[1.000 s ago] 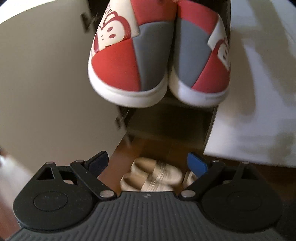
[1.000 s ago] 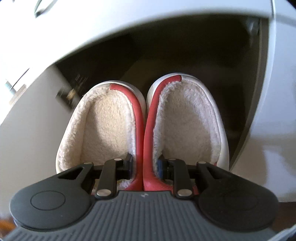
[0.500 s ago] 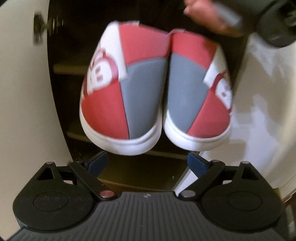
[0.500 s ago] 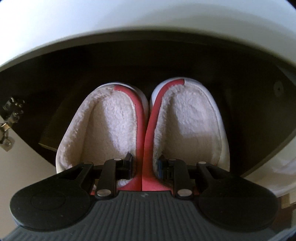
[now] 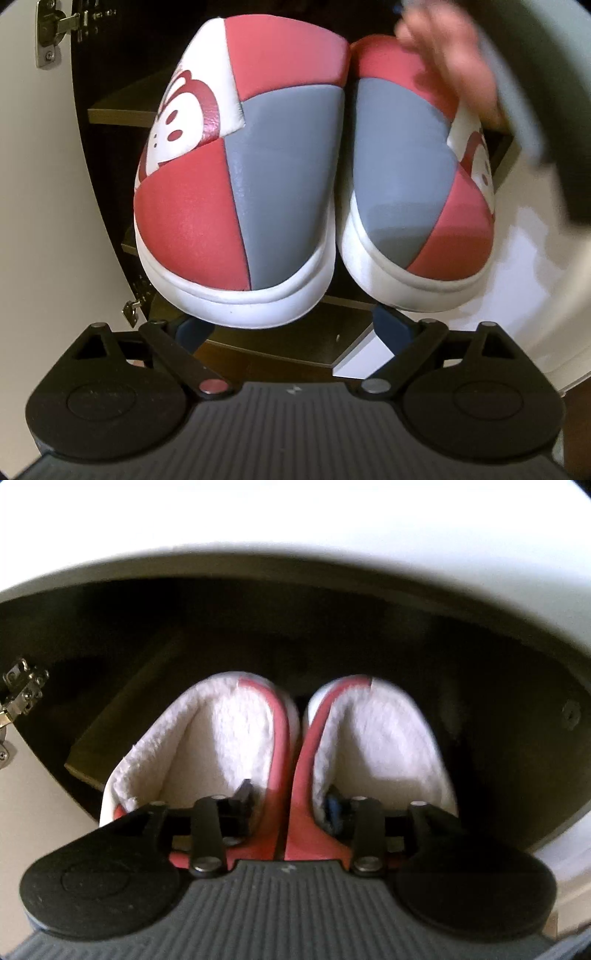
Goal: Organize scattered shoes
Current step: 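Lift the red-grey slippers with the right gripper into the cabinet shelf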
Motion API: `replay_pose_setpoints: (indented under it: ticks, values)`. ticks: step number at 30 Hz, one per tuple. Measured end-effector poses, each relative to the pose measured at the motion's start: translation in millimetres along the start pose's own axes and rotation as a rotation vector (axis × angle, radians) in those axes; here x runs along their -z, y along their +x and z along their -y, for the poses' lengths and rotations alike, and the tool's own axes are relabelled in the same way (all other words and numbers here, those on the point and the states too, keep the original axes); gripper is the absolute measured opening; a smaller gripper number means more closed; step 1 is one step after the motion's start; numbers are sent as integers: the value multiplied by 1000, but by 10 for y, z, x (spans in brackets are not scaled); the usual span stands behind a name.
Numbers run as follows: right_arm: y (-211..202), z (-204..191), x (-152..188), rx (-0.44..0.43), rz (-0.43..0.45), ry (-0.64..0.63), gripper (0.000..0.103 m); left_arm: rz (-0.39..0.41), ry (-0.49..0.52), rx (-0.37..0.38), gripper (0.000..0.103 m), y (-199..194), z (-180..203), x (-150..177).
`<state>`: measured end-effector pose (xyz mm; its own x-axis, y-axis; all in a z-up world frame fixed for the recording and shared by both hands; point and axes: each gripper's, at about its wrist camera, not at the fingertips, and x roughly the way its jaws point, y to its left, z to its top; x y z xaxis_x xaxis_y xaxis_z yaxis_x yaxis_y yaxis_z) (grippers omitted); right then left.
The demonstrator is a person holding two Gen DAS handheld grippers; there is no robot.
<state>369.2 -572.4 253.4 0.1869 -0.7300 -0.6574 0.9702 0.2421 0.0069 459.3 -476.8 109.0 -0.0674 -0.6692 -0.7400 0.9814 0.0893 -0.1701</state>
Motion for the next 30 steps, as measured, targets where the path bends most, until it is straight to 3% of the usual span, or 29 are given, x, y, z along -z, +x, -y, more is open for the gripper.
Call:
replay_pose_setpoints:
  ticks: [2,4,7,11,14,16,18,21,25,30]
  values:
    - [-79,26,-3,3,59,-23,50,4,-9,6,93,-33,-46,-53]
    - [-115,37,-120,2,124,-61,67,17,19,7,93,-72,-49,-132]
    - [-390,-72,-133,-15,264,-161,67,29,80,-7,93,-111,3,-245]
    - [-675,97,-55,-63,309,-169,63,-5,154,-29,93,2,-4,-358]
    - [-948,260,90,-129,292,-143,55,-8,190,-37,93,73,-42,-423]
    - [-1131,385,219,-158,272,-118,39,-12,210,-30,94,138,-112,-480]
    - [-1363,547,448,-181,197,-71,32,-19,229,-30,94,164,-163,-496]
    - [-1090,534,737,-206,63,-8,23,-35,304,-40,94,162,-198,-482]
    - [-1033,671,1107,-218,-55,56,18,-78,382,-38,94,175,-263,-513]
    - [-781,765,1082,-222,-24,68,16,-112,423,-42,94,284,-343,-673]
